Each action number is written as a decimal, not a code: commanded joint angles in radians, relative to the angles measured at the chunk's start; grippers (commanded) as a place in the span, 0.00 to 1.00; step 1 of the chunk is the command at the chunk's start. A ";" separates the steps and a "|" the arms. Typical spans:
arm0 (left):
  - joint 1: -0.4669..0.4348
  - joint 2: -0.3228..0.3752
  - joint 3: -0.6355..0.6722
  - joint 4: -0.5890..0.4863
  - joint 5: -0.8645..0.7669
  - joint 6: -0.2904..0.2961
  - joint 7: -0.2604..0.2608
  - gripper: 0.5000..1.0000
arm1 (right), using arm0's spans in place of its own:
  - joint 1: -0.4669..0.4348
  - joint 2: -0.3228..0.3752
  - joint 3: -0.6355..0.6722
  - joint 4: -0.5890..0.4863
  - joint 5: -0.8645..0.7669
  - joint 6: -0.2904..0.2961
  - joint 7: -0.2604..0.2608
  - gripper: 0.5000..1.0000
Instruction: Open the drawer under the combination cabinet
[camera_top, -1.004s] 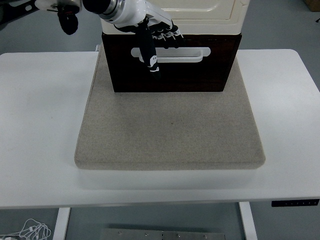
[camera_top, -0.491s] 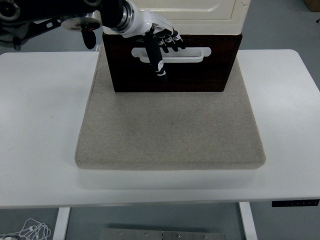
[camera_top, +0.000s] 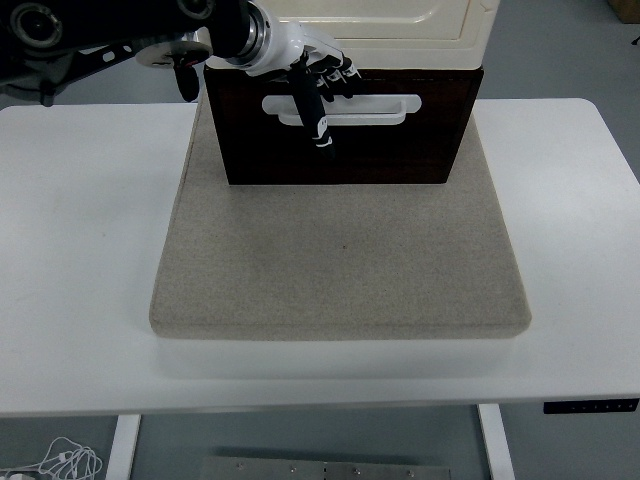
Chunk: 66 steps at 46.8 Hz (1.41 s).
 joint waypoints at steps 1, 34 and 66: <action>0.009 -0.021 0.000 0.015 0.004 0.000 0.000 1.00 | -0.002 0.000 0.000 0.000 0.000 0.000 0.000 0.85; 0.019 -0.041 0.000 0.029 0.012 0.000 -0.002 1.00 | 0.000 0.000 0.000 0.000 0.000 0.000 0.000 0.85; 0.019 -0.040 0.001 0.032 0.012 -0.012 -0.002 1.00 | 0.000 0.000 0.000 0.000 0.000 0.000 0.000 0.85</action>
